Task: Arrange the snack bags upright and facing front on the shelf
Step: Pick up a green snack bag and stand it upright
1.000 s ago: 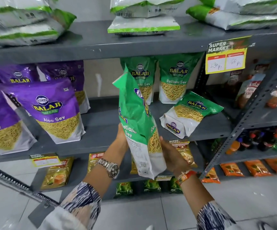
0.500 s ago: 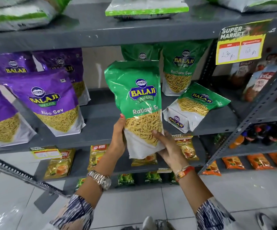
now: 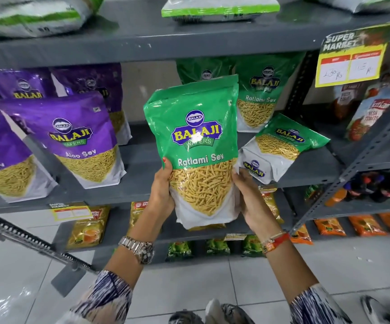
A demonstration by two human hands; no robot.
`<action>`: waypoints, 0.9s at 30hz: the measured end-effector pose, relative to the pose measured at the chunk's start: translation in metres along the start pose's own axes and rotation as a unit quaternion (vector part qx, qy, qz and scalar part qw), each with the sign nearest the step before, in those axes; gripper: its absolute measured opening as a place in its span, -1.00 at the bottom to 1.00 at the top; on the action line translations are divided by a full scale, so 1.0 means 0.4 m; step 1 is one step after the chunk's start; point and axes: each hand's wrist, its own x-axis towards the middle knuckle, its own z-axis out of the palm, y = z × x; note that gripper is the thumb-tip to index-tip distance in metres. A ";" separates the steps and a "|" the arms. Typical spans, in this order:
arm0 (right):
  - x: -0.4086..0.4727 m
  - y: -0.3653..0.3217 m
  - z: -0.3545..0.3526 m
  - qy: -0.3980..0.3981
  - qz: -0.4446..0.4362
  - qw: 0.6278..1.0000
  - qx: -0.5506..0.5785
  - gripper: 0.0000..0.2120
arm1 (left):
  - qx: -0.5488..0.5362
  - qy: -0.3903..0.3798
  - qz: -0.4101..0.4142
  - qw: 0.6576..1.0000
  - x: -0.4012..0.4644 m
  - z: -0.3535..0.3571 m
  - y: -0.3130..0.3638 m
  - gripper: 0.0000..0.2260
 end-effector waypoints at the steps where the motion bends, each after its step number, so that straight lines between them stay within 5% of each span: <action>1: -0.004 -0.004 0.005 0.001 -0.015 1.000 0.011 -0.84 | -0.009 -0.006 0.004 1.000 -0.005 -0.002 0.002 -0.65; 3: -0.010 -0.005 0.010 0.012 -0.030 0.999 0.020 -0.74 | -0.022 -0.016 0.014 1.000 -0.014 -0.006 0.007 -0.65; 10: -0.002 0.017 0.017 0.100 -0.052 0.993 -0.019 -0.85 | 0.004 -0.038 0.036 0.999 -0.010 -0.018 0.026 -0.61; 14: 0.059 0.019 0.017 0.160 -0.051 0.984 -0.050 -0.86 | 0.052 -0.031 0.023 0.998 0.050 -0.020 0.037 -0.78; 21: 0.198 -0.017 0.029 0.265 -0.130 0.944 -0.144 -0.82 | 0.048 -0.017 0.004 0.999 0.160 0.001 0.040 -0.79; 27: 0.277 -0.003 0.005 0.277 -0.145 0.933 -0.180 -0.81 | 0.036 0.005 -0.006 0.999 0.223 0.022 0.031 -0.70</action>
